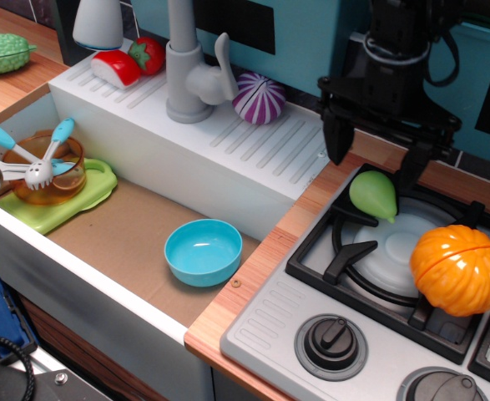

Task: Put pear in bowl

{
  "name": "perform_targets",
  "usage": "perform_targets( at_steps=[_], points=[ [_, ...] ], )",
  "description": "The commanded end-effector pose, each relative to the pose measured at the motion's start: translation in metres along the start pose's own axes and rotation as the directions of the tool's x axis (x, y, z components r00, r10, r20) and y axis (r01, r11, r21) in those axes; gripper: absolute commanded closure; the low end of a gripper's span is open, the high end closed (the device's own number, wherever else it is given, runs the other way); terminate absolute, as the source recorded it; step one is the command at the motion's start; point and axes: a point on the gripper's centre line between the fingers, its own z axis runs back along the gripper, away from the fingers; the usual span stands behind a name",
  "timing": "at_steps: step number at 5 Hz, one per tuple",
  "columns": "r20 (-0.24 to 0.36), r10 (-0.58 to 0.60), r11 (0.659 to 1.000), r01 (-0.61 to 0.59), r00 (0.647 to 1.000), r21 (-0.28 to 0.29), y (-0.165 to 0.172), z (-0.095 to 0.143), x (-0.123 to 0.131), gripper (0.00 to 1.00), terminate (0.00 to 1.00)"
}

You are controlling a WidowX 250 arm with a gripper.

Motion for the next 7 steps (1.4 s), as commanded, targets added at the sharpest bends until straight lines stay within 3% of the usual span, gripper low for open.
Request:
perform_targets(
  at_steps=[1, 3, 5, 6, 7],
  points=[
    [0.043, 0.003, 0.999, -0.002, 0.999, -0.035, -0.006, 0.001, 0.0, 0.0, 0.0],
    [0.072, -0.008, 0.998, 0.013, 0.997, -0.063, -0.001, -0.012, -0.012, 0.0, 0.0],
    [0.088, -0.023, 0.999, 0.026, 0.996, -0.034, 0.004, -0.016, -0.012, 0.0, 0.0],
    [0.09, -0.016, 0.999, 0.019, 0.996, -0.031, 0.002, -0.015, -0.011, 1.0, 0.0],
    [0.044, -0.03, 1.0, 0.03, 0.999, 0.006, 0.011, -0.002, -0.015, 1.0, 0.0]
  ],
)
